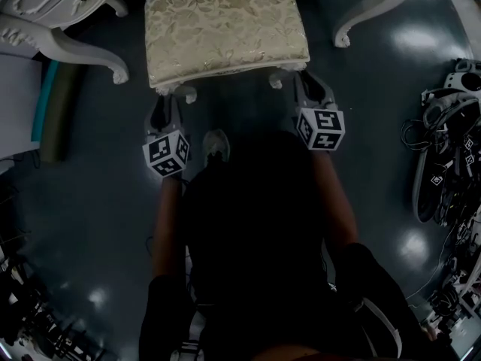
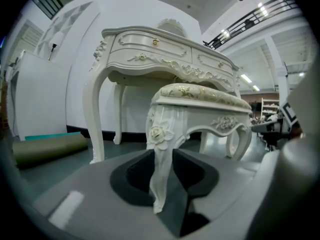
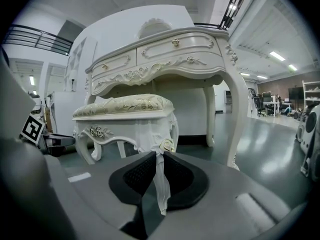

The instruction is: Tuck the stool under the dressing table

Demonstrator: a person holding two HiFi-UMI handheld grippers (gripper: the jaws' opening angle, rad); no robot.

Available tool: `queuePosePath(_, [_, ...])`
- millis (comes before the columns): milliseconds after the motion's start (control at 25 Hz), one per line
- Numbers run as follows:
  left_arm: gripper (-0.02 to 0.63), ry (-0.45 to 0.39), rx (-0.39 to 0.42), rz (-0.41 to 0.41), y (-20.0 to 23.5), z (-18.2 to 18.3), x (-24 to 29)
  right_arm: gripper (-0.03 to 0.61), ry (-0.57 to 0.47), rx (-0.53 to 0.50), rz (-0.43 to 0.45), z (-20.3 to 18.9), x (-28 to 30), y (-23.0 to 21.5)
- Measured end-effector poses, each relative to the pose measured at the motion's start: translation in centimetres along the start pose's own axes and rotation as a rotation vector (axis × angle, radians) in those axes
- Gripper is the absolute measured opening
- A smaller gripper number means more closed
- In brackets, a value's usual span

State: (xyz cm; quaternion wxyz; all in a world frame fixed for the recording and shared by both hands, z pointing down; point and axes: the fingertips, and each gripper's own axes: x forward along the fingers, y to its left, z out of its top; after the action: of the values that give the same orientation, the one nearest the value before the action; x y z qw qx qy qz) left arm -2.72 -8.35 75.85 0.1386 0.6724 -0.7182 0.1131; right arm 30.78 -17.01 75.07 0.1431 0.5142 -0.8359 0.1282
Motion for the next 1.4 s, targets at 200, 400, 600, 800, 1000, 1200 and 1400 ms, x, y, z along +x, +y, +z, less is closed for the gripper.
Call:
queuePosePath(200, [0.126, -0.003, -0.032, 0.008, 0.2, -0.1, 0.4, 0.046, 0.000, 0.014, 0.012, -0.2, 0.0, 0.2])
queuePosePath(400, [0.114, -0.005, -0.040, 0.013, 0.6, -0.6, 1.0, 0.044, -0.007, 0.020, 0.001, -0.6, 0.4, 0.2])
queuePosePath(600, [0.092, -0.021, -0.051, 0.015, 0.9, -0.7, 1.6, 0.044, -0.013, 0.022, -0.004, -0.7, 1.0, 0.0])
queuePosePath(800, [0.089, -0.029, -0.052, 0.004, 0.7, -1.2, 1.7, 0.044, -0.022, 0.028, -0.015, -0.8, 1.5, -0.3])
queuePosePath(1000, [0.087, -0.032, -0.044, 0.007, 0.7, -1.2, 1.9, 0.044, -0.034, 0.036, -0.024, -0.8, 1.7, -0.5])
queuePosePath(1200, [0.087, -0.043, -0.057, 0.011, 1.7, -1.0, 3.9, 0.044, -0.042, 0.031, -0.031, -0.5, 3.7, -0.2])
queuePosePath(1400, [0.086, -0.058, -0.065, -0.011, 3.7, -0.4, 8.8, 0.044, -0.051, 0.028, -0.060, 0.7, 8.6, -0.2])
